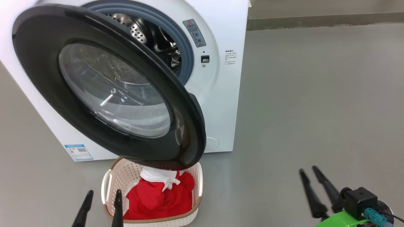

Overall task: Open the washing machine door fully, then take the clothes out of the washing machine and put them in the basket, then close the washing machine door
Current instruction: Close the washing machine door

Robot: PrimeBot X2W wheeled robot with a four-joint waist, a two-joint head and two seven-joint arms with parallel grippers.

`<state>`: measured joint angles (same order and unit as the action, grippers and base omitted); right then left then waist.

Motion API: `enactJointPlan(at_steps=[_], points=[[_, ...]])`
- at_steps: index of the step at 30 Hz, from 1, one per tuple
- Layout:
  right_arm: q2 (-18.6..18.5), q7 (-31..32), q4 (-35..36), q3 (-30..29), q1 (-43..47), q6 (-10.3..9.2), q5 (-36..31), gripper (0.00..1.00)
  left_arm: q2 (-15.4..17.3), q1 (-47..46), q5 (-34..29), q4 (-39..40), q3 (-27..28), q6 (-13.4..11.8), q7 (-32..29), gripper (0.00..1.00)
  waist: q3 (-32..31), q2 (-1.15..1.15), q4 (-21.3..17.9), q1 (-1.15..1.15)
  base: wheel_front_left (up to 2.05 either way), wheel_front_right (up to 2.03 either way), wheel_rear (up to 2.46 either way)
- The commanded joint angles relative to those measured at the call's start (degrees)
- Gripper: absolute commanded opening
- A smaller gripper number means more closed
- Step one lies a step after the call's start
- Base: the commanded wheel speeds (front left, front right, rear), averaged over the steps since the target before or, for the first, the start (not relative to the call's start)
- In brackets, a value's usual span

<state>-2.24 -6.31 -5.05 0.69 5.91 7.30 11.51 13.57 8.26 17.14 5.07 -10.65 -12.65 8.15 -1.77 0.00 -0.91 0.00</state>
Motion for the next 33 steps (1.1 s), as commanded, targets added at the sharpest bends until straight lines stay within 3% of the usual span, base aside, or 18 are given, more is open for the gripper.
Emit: enactJointPlan(at_steps=[1, 13, 25, 33], points=[[-0.6, -0.7, 1.2, 1.3, -1.4, 0.19, 1.1, 0.00, 0.5, -1.5, -0.1, 1.7, 1.8, -0.4, 0.1, 1.00, -0.1, 0.00, 0.1, 0.00, 0.00, 0.00, 0.00], [-0.6, -1.7, -4.8, 3.2, -6.6, 0.19, 2.6, 0.00, 0.6, -2.2, 0.1, 2.0, 1.3, -0.7, -0.4, 1.00, -0.4, 0.00, 2.0, 0.00, 0.00, 0.00, 0.00], [-0.6, -4.9, -17.7, 4.2, -20.1, 0.19, 3.6, 0.00, 0.3, -3.1, 0.4, 1.7, 0.3, -0.7, -0.5, 1.00, 0.5, 0.00, 8.1, 0.00, 0.00, 0.00, 0.00], [-0.6, -7.4, -16.5, 5.2, -28.1, 0.19, 3.5, 0.00, 0.8, -3.5, 0.5, 1.8, 0.2, -0.5, -0.2, 1.00, 0.8, 0.00, 9.9, 0.00, 0.00, 0.00, 0.00]])
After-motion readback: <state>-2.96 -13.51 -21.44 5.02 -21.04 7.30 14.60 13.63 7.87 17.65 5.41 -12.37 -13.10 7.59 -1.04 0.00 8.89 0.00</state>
